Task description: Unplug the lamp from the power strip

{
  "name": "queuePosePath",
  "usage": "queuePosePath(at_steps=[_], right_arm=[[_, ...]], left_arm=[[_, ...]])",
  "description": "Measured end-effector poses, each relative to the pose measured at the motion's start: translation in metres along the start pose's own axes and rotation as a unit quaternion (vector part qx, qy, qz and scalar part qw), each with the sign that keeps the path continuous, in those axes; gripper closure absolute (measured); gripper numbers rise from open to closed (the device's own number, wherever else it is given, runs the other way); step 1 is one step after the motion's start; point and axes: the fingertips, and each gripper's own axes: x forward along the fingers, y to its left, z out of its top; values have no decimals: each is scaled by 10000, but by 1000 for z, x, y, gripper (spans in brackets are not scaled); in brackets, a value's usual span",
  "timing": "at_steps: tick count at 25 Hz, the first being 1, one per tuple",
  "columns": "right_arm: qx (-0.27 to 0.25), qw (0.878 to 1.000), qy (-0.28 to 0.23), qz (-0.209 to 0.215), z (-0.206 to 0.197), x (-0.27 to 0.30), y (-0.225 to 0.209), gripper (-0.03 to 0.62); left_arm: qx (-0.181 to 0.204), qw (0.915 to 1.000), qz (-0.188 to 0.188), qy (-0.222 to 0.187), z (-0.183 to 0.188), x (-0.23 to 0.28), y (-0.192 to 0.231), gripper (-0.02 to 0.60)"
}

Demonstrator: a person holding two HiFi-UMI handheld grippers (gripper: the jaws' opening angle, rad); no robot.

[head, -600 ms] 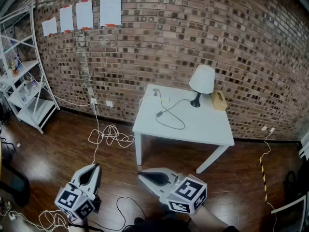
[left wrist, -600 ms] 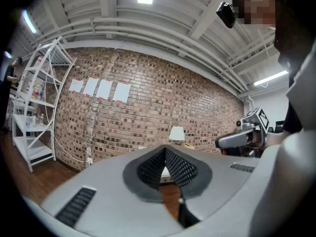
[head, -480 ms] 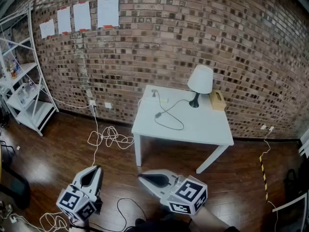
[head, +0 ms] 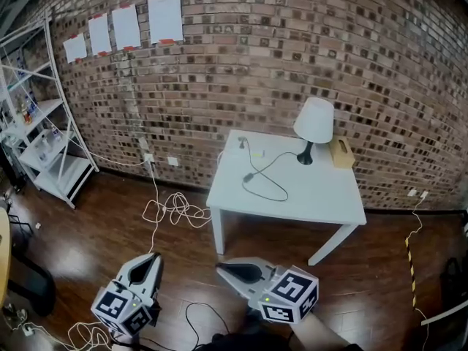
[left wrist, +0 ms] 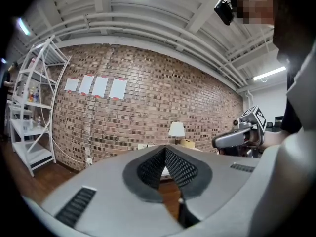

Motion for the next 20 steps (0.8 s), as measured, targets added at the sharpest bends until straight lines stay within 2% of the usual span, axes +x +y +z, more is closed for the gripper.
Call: queuePosePath(at_steps=[9,17,20], right_arm=[[153,9997,-8,183,6,1,-69,592],[287,9987,-50,409,16,-3,-124,592],[676,9948,-241,724,24,-11,-142,592]], left_arm=[[317,9990,191,266,3,64,-2,588],[333,9984,222,400,11,119,-11,588],[400,9979,244,436,15,140,-17,584]])
